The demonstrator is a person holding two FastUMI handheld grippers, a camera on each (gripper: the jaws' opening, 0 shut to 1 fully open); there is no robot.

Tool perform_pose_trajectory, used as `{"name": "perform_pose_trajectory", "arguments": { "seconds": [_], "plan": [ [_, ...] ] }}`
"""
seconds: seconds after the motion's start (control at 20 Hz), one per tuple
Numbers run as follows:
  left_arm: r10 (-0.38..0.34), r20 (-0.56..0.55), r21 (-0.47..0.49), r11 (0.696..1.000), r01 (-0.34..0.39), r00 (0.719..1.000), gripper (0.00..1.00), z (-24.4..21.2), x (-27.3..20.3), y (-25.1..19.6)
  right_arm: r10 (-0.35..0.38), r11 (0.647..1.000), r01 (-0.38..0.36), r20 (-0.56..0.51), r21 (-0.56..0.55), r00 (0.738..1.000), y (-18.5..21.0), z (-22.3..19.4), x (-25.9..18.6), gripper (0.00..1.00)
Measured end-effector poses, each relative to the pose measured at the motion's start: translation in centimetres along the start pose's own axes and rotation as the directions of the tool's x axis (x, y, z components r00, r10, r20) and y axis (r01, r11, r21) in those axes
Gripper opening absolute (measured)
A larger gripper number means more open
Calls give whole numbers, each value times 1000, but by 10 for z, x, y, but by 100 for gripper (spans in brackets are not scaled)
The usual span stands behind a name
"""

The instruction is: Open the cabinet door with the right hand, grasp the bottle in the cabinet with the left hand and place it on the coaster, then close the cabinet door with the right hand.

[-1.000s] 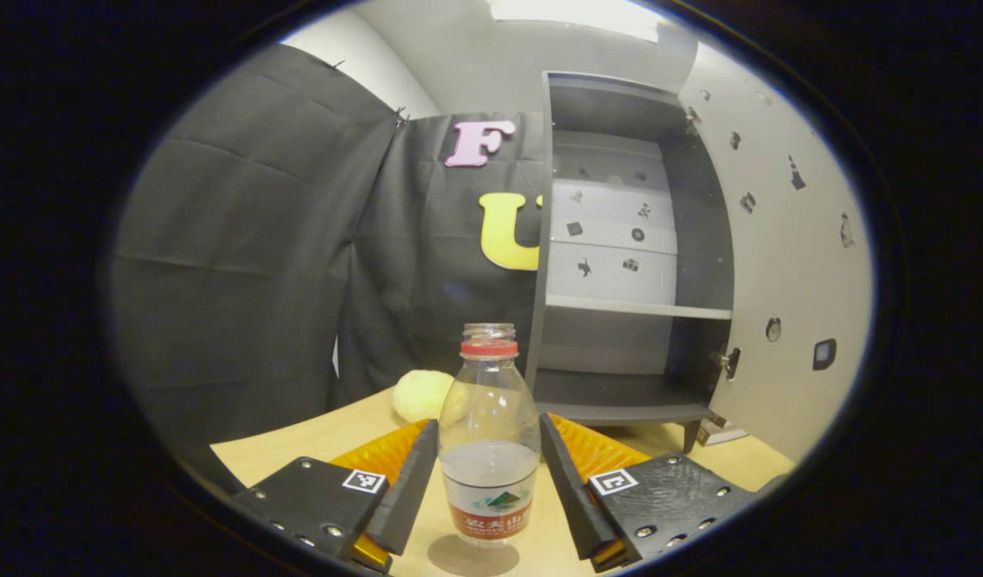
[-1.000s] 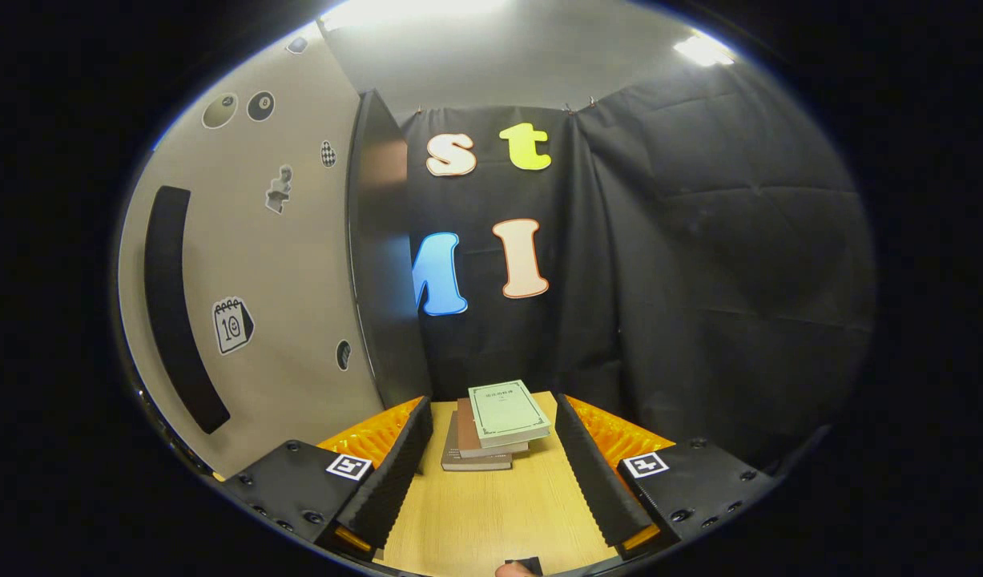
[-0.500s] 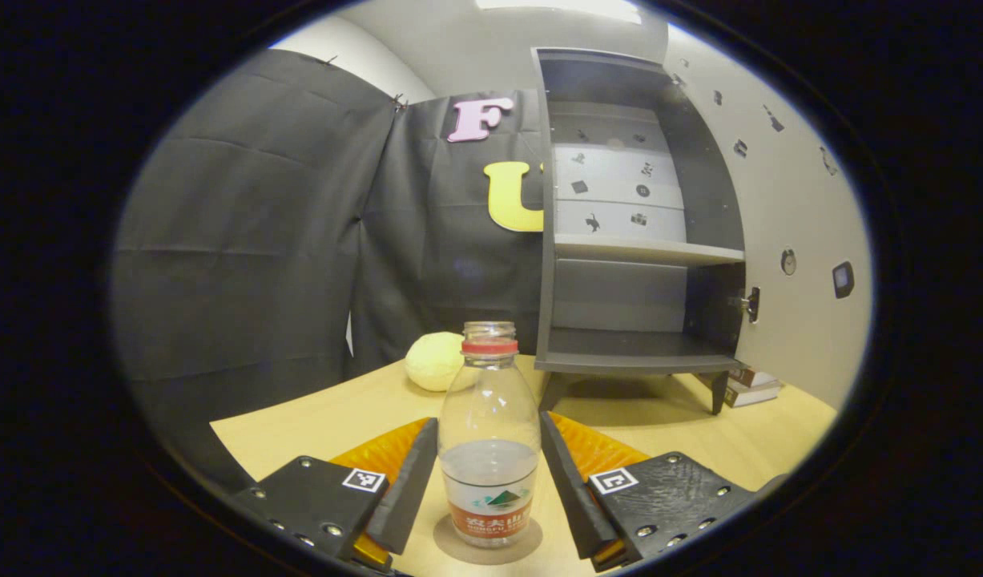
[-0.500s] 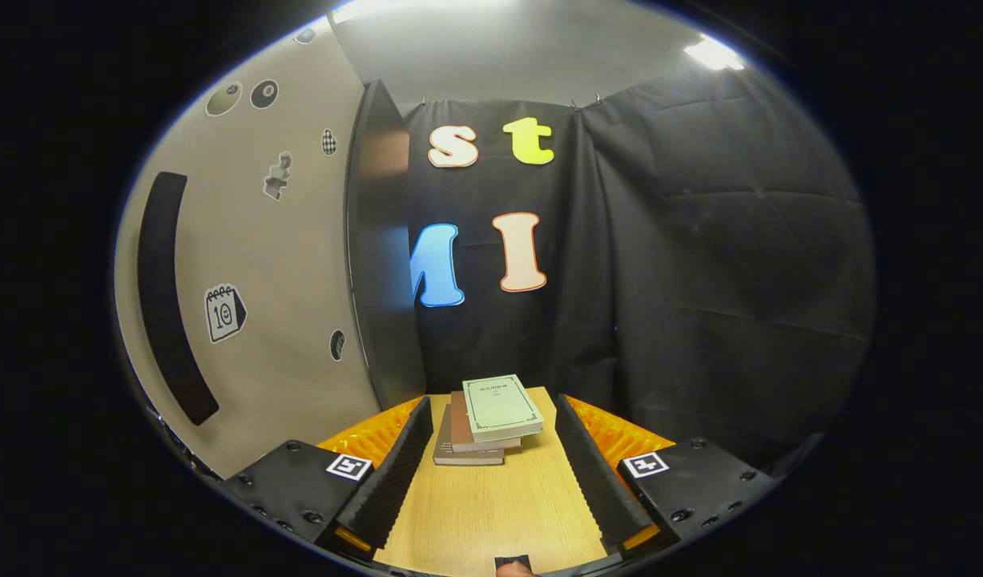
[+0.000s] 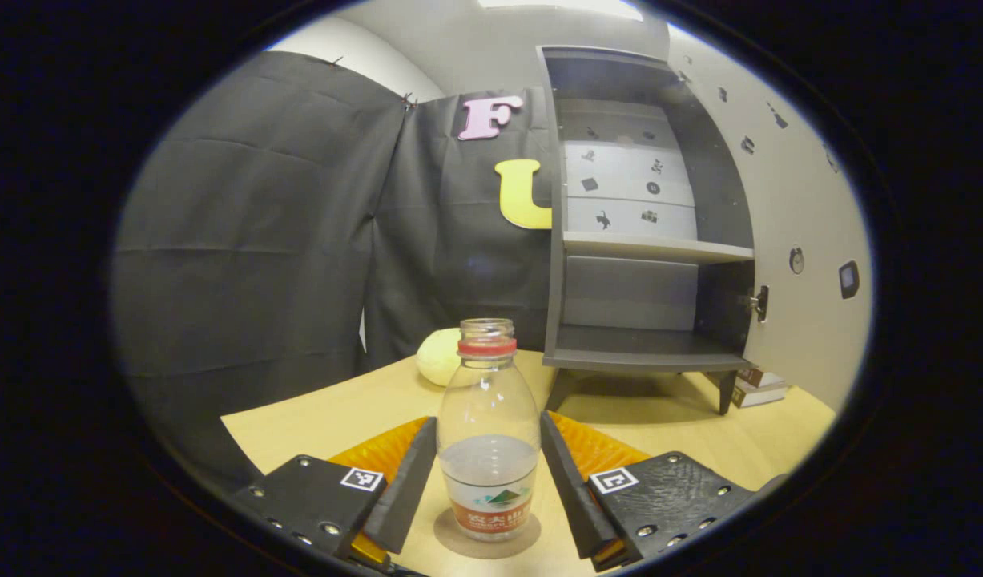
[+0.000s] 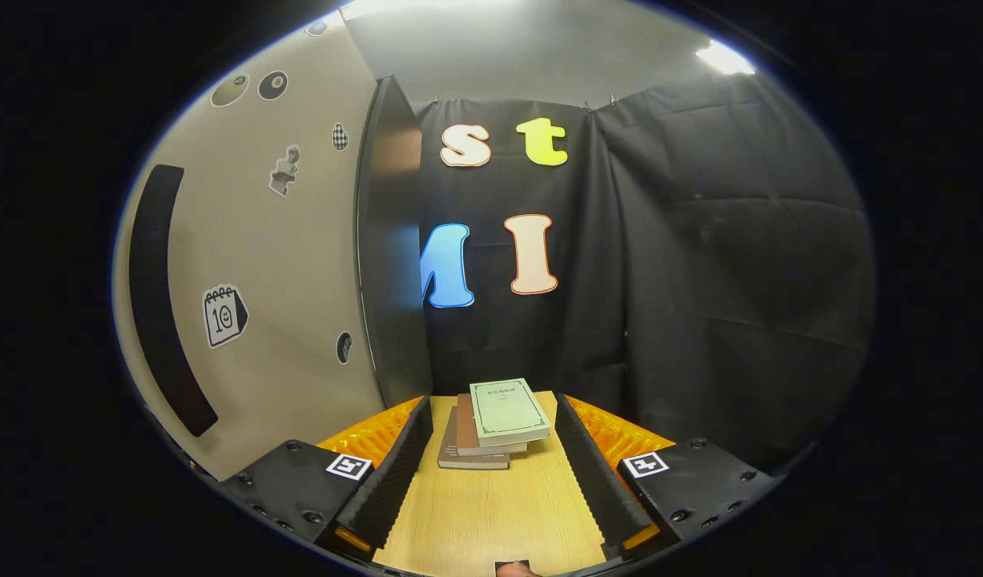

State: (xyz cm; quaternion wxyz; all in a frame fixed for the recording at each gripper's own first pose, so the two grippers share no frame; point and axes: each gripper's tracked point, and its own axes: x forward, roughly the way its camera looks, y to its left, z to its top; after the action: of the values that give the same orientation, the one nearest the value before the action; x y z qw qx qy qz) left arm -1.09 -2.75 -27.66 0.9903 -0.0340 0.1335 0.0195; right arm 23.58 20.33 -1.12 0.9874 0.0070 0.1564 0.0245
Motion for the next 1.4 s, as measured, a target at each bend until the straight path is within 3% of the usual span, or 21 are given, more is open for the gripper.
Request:
{"name": "perform_pose_trajectory", "arguments": {
  "seconds": [0.1, 0.35, 0.85, 1.0, 1.05, 1.1, 1.4],
  "plan": [
    [-10, 3, 6, 1000, 10, 1000, 79, 6, -3, -3, 8, 1000, -8, -4, 11, 1000, 1, -1, 2, 98],
    [-6, 37, 11, 1000, 5, 999, 76, 41, -8, -7, 28, 999, -28, -4, 45, 1000, 0, -2, 5, 98],
    [-37, 172, 47, 998, 30, 984, 76, 164, -52, -34, 107, 985, -114, 58, 127, 993, 3, 18, 3, 98],
    [-43, 207, 59, 998, 31, 977, 76, 210, -73, -43, 154, 981, -160, 66, 113, 986, 10, 24, 2, 98],
    [-40, 221, 69, 997, 25, 974, 76, 224, -78, -44, 167, 979, -173, 69, 105, 984, 12, 27, 1, 93],
    [-41, 230, 83, 996, 22, 972, 76, 235, -81, -47, 179, 978, -186, 74, 98, 981, 15, 30, -1, 98],
    [-71, 243, 125, 991, 42, 967, 77, 269, -89, -61, 249, 966, -253, 72, 49, 966, 46, 44, -21, 98]
  ]
}}
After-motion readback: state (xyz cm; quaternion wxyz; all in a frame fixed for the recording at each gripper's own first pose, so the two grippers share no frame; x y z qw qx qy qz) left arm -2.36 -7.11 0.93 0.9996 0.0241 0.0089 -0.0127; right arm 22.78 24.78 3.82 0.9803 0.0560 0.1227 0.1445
